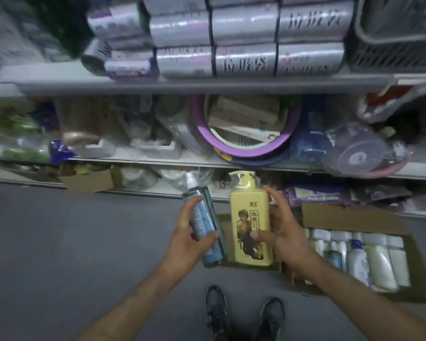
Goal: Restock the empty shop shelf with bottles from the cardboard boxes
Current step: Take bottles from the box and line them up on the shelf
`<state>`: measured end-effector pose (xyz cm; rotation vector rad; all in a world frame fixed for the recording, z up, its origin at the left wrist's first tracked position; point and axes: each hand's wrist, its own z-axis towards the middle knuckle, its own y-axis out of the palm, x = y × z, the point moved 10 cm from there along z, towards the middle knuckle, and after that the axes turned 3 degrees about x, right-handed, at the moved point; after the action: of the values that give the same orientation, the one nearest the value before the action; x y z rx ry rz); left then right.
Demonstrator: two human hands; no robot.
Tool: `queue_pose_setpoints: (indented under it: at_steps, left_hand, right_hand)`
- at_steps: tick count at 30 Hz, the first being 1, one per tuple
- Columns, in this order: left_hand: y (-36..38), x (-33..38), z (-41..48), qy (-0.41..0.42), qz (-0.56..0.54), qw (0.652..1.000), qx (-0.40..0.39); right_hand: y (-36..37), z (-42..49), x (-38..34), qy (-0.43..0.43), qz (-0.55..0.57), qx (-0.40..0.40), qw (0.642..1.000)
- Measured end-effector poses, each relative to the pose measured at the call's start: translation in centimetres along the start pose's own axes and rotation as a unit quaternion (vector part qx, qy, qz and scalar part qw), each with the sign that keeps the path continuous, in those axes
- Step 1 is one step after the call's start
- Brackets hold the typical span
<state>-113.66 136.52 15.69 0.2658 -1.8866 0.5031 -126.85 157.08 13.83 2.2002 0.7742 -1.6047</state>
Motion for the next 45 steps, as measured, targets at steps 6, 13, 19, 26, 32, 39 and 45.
queue_pose_setpoints:
  at_steps: [6, 13, 19, 26, 32, 39, 45]
  left_hand:
    - [-5.6, 13.9, -4.0, 0.081, 0.015, 0.995, 0.053]
    - [-13.7, 29.4, -7.0, 0.208, 0.087, 0.969, 0.099]
    - [-20.4, 41.4, -9.9, 0.294, 0.107, 0.937, 0.159]
    - [-28.8, 51.4, -9.8, 0.375, 0.107, 0.900, 0.193]
    - [-36.8, 57.0, -5.8, 0.420, 0.117, 0.882, 0.180]
    - [-46.8, 61.7, -0.2, 0.467, 0.112, 0.867, 0.133]
    - [-52.3, 63.0, 4.5, 0.462, 0.087, 0.878, 0.094]
  right_hand:
    - [2.2, -2.7, -16.9, -0.097, -0.031, -0.037, 0.994]
    - [5.0, -4.8, -35.3, -0.220, -0.056, -0.069, 0.972]
    - [8.2, -6.7, -48.6, -0.303, -0.065, -0.086, 0.947]
    - [12.3, -6.8, -61.4, -0.389, -0.072, -0.062, 0.916]
    - [17.6, -3.4, -69.7, -0.419, -0.078, -0.013, 0.904]
    - [23.7, 1.4, -75.6, -0.440, -0.072, 0.071, 0.892]
    - [26.7, 4.6, -76.3, -0.419, -0.066, 0.131, 0.896]
